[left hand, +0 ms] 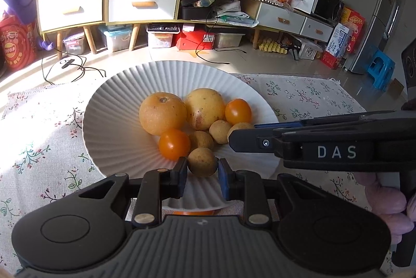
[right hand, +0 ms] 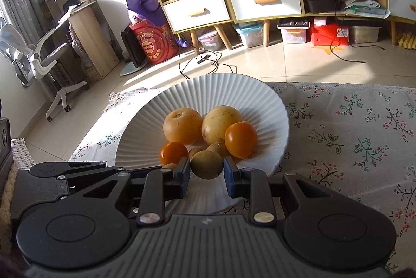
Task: Organize fruits
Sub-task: 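Carry the kiwi in the left tool and yellowish fruit in the right tool over the plate, then open the right tool releasing the yellowish fruit while the left tool releases the kiwi, then withdraw both tools from the plate toward the remaining fruit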
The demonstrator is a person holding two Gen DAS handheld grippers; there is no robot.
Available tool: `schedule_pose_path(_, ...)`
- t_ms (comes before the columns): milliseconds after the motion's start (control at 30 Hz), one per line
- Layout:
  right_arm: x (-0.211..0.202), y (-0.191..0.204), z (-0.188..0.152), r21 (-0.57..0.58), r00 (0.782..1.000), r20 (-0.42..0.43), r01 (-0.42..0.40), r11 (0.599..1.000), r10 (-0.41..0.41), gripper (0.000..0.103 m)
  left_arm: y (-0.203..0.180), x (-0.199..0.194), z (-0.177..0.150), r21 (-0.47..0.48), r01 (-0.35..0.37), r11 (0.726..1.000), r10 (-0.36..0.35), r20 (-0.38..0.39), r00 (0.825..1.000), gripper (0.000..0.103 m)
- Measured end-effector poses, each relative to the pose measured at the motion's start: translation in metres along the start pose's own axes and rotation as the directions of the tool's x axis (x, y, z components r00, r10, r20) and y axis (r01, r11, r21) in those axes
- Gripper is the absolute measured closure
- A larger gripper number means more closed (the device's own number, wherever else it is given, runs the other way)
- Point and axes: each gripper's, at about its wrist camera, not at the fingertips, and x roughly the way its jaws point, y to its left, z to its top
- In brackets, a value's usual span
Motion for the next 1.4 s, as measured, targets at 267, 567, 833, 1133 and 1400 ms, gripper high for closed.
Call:
schedule_pose_path(267,0.006,-0.002,0.001,0.013,1.0,-0.017,-0.002,1.0,0.002,0.078,-0.002,0.003,0.002,-0.009,0.014,1.0,-0.014,0.002,1.0,0.093)
schedule_pose_path(567,0.004,-0.004,0.003,0.028,1.0,-0.024,-0.007,1.0,0.008,0.07,-0.001,0.002,0.002,-0.007,0.018,1.0,-0.018,0.009,1.0,0.084)
schedule_pose_path(833,-0.002,-0.004,0.007,0.036,1.0,-0.013,-0.001,0.999,0.001,0.063,-0.004,-0.001,0.0,-0.002,0.024,1.0,-0.024,0.014,1.0,0.06)
schedule_pose_path(1133,-0.016,0.001,0.009,0.026,1.0,0.003,0.024,0.999,-0.024,0.051,-0.009,-0.018,0.0,0.014,-0.004,1.0,0.003,0.019,1.0,0.046)
schedule_pose_path(1400,-0.032,0.006,0.009,0.029,0.998,0.031,0.052,0.998,-0.053,0.033,-0.011,-0.038,-0.002,0.026,-0.038,0.999,0.037,0.029,0.999,0.028)
